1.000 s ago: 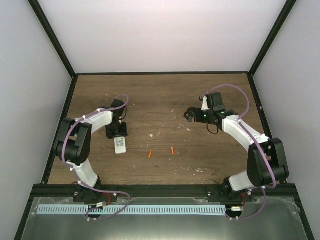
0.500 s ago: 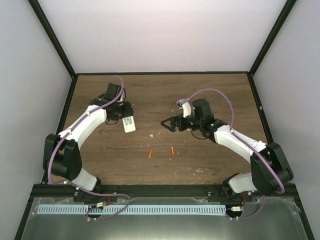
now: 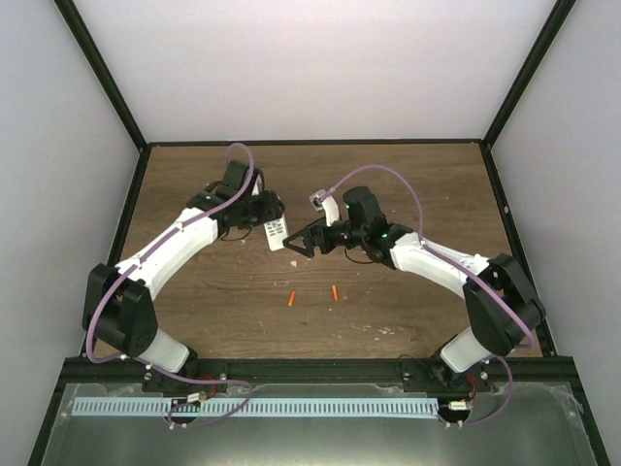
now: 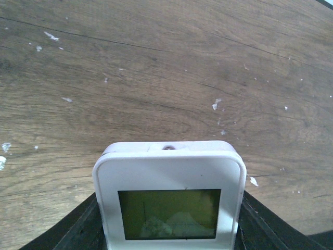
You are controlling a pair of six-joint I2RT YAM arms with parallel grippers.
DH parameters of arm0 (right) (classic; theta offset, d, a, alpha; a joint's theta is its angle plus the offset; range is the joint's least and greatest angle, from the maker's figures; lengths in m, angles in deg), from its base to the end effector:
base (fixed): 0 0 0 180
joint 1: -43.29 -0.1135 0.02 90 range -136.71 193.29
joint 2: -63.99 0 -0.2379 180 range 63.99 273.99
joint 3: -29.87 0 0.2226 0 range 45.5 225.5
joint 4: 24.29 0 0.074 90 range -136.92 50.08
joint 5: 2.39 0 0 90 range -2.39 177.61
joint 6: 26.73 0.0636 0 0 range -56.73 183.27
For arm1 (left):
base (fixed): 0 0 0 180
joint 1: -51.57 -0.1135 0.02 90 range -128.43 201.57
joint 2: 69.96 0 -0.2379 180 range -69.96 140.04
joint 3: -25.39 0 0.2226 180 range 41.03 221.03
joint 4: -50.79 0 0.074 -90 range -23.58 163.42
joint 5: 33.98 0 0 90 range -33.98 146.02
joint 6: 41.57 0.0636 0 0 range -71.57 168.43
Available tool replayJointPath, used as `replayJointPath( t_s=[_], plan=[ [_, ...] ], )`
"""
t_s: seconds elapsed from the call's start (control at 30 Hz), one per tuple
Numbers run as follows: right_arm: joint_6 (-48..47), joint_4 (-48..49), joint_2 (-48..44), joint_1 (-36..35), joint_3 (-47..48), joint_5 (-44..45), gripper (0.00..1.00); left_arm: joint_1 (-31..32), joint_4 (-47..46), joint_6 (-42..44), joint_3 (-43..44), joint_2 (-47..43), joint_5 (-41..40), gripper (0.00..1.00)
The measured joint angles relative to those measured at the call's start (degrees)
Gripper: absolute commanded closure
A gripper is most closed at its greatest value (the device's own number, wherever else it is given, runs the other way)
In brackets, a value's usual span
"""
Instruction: Load the batteries into the remote control
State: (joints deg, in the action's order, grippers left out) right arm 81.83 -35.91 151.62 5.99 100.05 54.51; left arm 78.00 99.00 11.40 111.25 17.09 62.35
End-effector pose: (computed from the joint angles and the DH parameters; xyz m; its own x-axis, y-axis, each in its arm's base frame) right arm 0.2445 0.2299 0.2226 -0.6488 -0.1591 -0.7441 -0.7182 0.4512 0.5297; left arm 0.2831 -0.1485 0.2423 -0.8479 -0.2470 -0.4691 -0.0050 0.8886 -0.4587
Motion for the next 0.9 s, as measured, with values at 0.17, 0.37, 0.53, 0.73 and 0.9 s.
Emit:
replayJointPath(
  t_s=[0.17, 0.37, 0.53, 0.73, 0.9],
  plan=[
    [0.6, 0.2, 1.9, -0.1, 0.2, -0.8, 0.10, 0.6, -0.2, -0.6, 0.6, 0.0, 0.3, 0.90],
    [1.0, 0.3, 3.9, -0.7, 1.7, -1.7, 0.17, 0.9, -0.6, -1.6, 0.7, 0.0, 0.3, 0.91],
    [1.4, 0.7, 5.2, -1.0, 3.7, -3.1, 0.26, 1.8, -1.7, -2.6, 0.7, 0.0, 0.2, 0.92],
    [1.5, 0.8, 7.3, -1.2, 5.0, -4.5, 0.41, 2.4, -2.6, -3.5, 0.7, 0.0, -0.3, 0.92],
    [1.1, 0.2, 7.7, -1.2, 5.1, -5.1, 0.55, 2.5, -2.6, -3.7, 0.7, 0.0, -0.7, 0.93]
  ],
)
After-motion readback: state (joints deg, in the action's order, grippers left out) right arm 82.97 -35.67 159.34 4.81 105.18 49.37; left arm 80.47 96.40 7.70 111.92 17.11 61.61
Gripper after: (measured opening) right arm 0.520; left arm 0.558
